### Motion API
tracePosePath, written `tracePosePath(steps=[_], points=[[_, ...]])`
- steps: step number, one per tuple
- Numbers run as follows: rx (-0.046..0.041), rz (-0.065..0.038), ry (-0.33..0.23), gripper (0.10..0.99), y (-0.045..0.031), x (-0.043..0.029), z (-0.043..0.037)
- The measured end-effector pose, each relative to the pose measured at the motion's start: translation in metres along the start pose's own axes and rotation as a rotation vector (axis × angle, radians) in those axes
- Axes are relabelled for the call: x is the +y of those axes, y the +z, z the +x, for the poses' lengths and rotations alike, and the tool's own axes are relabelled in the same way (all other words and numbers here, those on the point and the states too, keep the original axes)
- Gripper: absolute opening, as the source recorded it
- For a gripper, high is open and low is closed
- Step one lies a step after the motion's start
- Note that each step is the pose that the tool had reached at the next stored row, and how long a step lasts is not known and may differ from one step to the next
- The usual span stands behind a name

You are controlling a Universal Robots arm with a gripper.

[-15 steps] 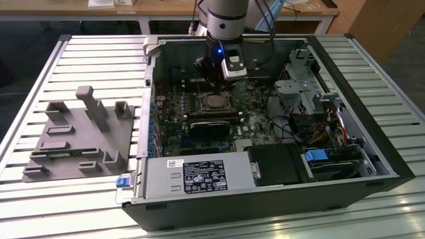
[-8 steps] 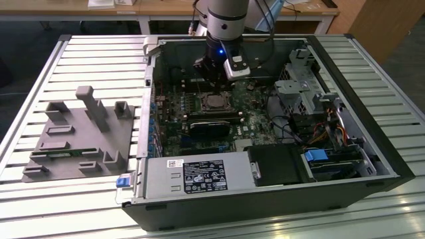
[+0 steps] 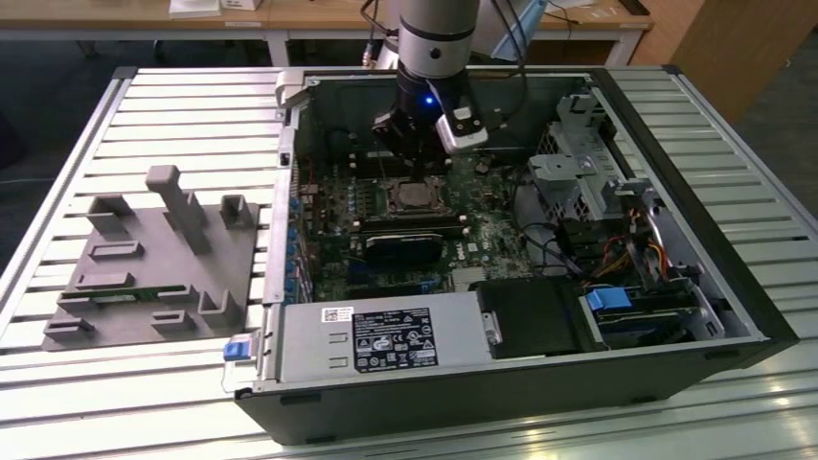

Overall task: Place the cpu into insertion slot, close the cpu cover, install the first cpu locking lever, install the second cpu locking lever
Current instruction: 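Close the cpu cover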

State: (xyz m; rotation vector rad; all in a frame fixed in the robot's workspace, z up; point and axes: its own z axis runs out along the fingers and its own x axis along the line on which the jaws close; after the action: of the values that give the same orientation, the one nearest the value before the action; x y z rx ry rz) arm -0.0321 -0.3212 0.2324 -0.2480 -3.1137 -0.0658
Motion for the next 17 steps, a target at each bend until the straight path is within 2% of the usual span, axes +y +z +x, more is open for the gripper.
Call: tracePosePath(steps=[5, 8, 10, 17], points=[[0.0007, 0.0, -0.084, 0.102, 0.0004, -0.0001, 0.0], [-0.0055, 0.0, -0.123, 0.102, 0.0006, -0.0002, 0.0], [-0.0083, 0.0, -0.126, 0.102, 0.0007, -0.0002, -0.0001], [-0.0089, 0.0, -0.117, 0.102, 0.0007, -0.0003, 0.0001]])
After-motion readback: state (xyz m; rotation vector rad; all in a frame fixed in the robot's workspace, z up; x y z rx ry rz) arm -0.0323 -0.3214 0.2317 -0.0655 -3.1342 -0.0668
